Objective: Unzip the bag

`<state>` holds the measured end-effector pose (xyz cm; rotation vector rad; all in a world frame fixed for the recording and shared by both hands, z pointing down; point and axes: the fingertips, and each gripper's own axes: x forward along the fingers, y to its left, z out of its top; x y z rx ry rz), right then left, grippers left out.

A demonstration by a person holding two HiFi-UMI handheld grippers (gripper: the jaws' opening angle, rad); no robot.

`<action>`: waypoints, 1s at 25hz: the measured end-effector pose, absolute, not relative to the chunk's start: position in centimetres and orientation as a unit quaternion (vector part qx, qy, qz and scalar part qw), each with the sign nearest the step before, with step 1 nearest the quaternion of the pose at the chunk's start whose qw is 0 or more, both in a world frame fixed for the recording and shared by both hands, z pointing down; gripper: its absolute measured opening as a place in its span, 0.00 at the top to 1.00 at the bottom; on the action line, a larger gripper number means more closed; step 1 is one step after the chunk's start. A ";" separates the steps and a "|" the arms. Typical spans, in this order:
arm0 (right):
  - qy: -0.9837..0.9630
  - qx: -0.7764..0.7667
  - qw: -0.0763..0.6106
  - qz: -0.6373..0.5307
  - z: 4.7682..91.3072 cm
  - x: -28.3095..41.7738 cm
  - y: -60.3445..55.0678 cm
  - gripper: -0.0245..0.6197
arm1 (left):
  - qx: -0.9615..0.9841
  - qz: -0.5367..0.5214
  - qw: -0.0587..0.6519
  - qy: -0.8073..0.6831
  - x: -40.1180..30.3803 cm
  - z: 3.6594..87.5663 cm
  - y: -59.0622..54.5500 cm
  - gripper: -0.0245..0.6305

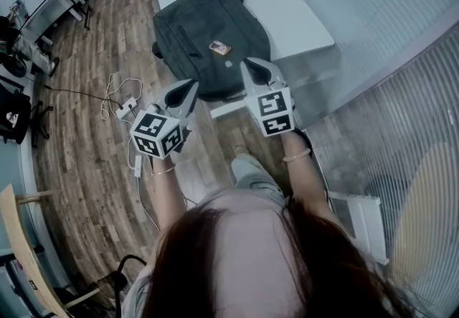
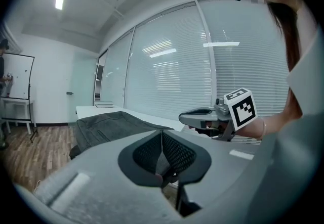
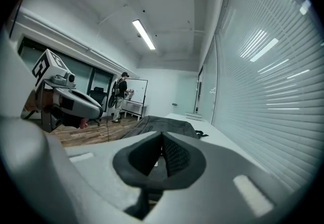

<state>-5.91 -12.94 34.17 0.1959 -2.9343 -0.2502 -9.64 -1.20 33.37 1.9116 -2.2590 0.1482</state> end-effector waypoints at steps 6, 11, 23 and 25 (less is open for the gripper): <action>-0.990 0.073 0.084 -0.087 33.3 -3.8 -10.7 0.96 | 0.629 0.046 0.076 -0.773 -8.1 32.4 1.0 0.95; -0.990 0.078 0.077 -0.088 33.0 -2.5 -9.4 0.96 | 0.615 0.039 0.065 -0.784 -7.2 31.8 2.6 0.95; -0.989 0.100 0.044 -0.096 30.9 0.3 -5.8 0.96 | 0.585 0.031 0.042 -0.809 -5.4 30.8 6.3 0.95; -0.989 0.105 0.038 -0.095 30.5 0.7 -5.2 0.96 | 0.583 0.029 0.038 -0.811 -5.1 30.6 6.9 0.95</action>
